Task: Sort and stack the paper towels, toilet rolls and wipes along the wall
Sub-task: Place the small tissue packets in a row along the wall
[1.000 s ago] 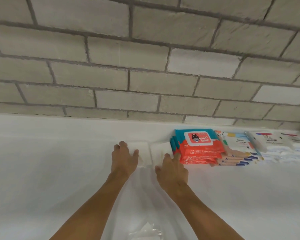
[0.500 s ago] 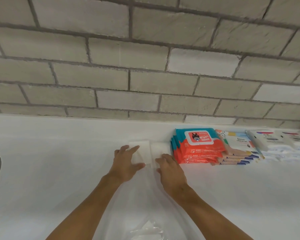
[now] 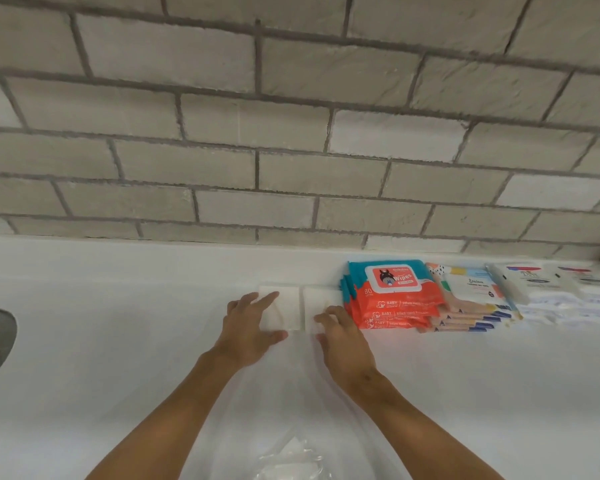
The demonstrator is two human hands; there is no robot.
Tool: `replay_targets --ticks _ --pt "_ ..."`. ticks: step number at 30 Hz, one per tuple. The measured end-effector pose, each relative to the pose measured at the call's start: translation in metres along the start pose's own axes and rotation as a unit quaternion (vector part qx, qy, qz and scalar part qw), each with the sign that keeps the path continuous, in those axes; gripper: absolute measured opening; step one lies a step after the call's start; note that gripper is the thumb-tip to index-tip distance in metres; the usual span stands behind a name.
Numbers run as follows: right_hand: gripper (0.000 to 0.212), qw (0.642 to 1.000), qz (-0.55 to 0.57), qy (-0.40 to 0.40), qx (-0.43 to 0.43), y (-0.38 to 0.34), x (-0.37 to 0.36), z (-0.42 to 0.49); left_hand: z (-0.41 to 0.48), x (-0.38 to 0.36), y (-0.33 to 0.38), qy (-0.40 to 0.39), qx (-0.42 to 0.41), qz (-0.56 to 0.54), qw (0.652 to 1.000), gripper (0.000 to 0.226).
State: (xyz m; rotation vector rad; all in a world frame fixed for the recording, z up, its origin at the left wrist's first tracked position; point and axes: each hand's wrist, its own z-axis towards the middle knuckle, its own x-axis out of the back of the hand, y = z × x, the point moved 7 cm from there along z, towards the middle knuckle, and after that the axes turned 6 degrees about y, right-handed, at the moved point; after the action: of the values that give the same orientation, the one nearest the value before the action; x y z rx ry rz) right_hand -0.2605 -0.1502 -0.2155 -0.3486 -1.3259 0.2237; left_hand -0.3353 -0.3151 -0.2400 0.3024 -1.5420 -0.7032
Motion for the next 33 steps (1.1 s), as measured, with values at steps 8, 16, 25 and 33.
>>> replay_targets --ticks 8,16,25,33 --pt "0.019 0.986 0.158 0.035 -0.027 0.010 0.043 -0.073 -0.064 0.026 0.035 0.048 -0.034 0.009 0.998 0.058" --pt "0.012 0.972 0.227 -0.015 -0.058 0.013 0.062 -0.164 -0.171 0.025 0.061 0.034 -0.003 -0.015 0.999 0.038" --pt "0.064 0.977 0.150 -0.149 -0.031 -0.017 0.030 -0.216 -0.256 0.031 0.041 0.075 0.098 -0.024 0.992 0.029" --pt "0.064 0.974 0.163 -0.129 -0.092 -0.017 0.024 -0.219 -0.274 0.014 0.031 0.031 0.109 -0.058 0.992 0.038"
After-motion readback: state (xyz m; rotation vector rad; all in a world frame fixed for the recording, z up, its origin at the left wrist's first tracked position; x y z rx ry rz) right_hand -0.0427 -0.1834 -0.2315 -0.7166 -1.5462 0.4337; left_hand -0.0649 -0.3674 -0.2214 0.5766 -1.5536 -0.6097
